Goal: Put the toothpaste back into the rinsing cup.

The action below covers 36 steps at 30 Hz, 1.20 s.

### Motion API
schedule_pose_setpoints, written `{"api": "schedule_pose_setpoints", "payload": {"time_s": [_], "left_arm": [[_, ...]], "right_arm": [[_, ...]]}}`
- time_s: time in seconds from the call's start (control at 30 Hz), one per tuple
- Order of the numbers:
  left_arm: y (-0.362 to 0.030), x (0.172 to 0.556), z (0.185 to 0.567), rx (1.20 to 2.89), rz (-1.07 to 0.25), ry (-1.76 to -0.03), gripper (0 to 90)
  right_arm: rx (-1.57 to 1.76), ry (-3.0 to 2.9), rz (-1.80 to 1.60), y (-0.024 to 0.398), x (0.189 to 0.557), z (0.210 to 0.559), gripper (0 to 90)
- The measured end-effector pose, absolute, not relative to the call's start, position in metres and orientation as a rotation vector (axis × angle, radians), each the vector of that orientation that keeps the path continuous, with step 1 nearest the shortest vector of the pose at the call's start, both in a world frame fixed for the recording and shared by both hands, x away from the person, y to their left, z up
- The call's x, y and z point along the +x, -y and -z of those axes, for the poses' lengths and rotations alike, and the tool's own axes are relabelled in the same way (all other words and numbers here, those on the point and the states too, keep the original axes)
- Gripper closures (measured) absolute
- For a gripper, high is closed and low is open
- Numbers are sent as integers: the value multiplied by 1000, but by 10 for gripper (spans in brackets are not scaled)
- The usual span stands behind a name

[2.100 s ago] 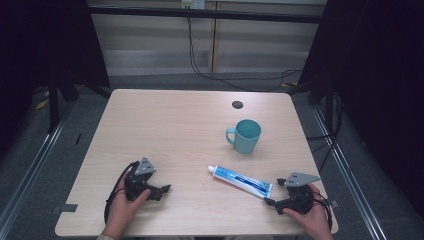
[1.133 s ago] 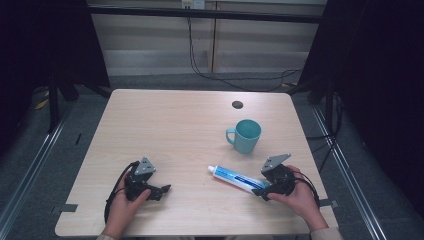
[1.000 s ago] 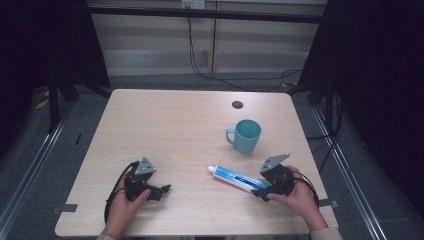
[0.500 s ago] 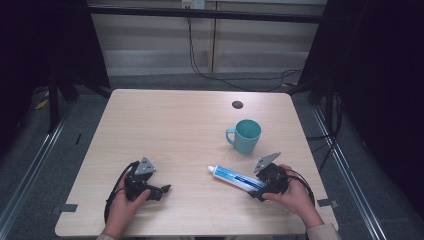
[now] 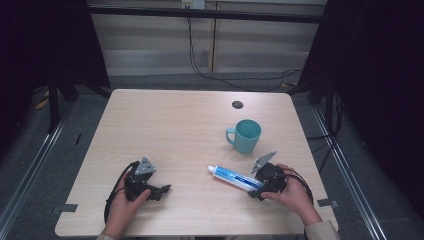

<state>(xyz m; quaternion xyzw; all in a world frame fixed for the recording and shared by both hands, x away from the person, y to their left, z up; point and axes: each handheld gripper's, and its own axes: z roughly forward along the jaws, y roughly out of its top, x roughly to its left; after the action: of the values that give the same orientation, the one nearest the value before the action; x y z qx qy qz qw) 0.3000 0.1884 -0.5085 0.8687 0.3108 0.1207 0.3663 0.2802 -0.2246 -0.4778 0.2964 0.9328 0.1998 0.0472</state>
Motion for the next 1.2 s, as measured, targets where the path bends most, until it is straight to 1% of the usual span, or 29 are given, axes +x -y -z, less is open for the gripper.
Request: {"api": "schedule_pose_setpoints", "payload": {"time_s": [0.07, 0.17, 0.4, 0.63, 0.7, 0.8, 0.83, 0.87, 0.97, 1.2], "left_arm": [[-188, 300, 509, 2232, -310, -799, 83], [-189, 300, 508, 2235, -313, -796, 84], [-188, 300, 508, 2233, -315, -797, 84], [-188, 300, 508, 2233, -315, -797, 83], [-188, 300, 508, 2232, -315, -798, 84], [-188, 300, 509, 2231, -315, -799, 84], [-188, 300, 509, 2230, -314, -799, 83], [-188, 300, 509, 2231, -315, -799, 83], [-188, 300, 508, 2231, -314, -799, 84], [-188, 300, 509, 2230, -300, -797, 72]], "right_arm": [[908, -2850, -605, 225, 281, 478, 360], [901, -2861, -595, 225, 282, 476, 406], [887, -2896, -532, 220, 286, 474, 428], [870, -2954, -399, 211, 293, 469, 502], [856, -2966, -391, 211, 293, 469, 510], [857, -2981, -385, 211, 296, 468, 568], [877, -2987, -382, 211, 298, 465, 636], [877, -2987, -382, 211, 298, 465, 636], [888, -2977, -382, 210, 296, 461, 714], [888, -2967, -347, 208, 293, 456, 741]]}}
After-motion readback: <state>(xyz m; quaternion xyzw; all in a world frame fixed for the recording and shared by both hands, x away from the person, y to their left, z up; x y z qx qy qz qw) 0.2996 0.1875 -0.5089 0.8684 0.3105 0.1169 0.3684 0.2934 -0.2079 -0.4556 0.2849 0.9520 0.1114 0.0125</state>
